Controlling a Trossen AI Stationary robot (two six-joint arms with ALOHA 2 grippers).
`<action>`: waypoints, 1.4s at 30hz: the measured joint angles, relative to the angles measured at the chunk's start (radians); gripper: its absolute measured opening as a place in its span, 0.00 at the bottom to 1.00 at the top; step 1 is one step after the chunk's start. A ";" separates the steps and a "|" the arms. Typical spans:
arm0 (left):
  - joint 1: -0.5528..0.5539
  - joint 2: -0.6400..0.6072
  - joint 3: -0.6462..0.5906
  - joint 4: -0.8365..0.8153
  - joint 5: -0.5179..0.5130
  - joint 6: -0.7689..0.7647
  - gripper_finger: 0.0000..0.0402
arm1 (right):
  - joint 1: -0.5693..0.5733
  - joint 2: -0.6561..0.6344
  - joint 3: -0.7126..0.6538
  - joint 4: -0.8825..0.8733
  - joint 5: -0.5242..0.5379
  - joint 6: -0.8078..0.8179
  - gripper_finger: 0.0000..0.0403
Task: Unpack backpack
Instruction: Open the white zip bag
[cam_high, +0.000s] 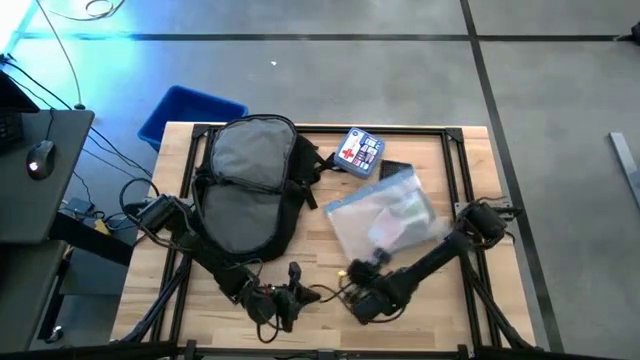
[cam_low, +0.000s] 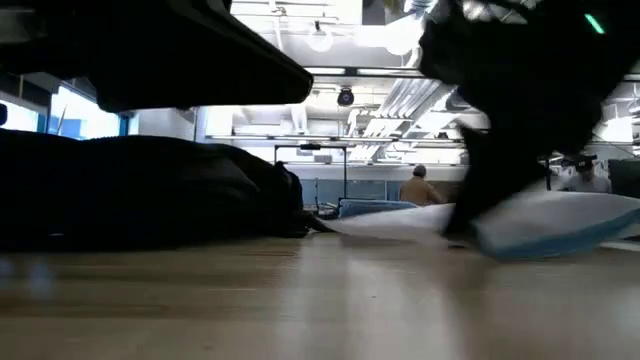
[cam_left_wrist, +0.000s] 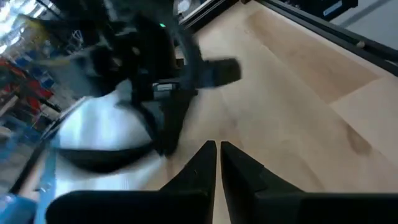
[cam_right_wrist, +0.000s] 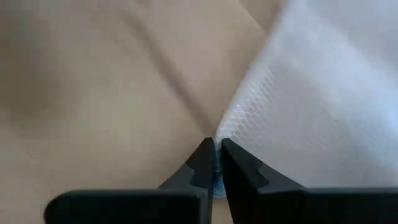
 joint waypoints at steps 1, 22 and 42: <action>0.000 0.000 0.000 -0.001 -0.001 0.003 0.02 | -0.015 0.000 0.013 0.084 -0.006 -0.092 0.01; 0.023 -0.001 0.000 -0.152 -0.004 -0.135 0.25 | -0.051 -0.011 0.553 -0.451 -0.139 -0.564 0.47; 0.121 0.060 0.000 -0.127 0.217 -0.331 0.22 | 0.263 -0.006 0.039 -0.671 -0.280 0.125 0.50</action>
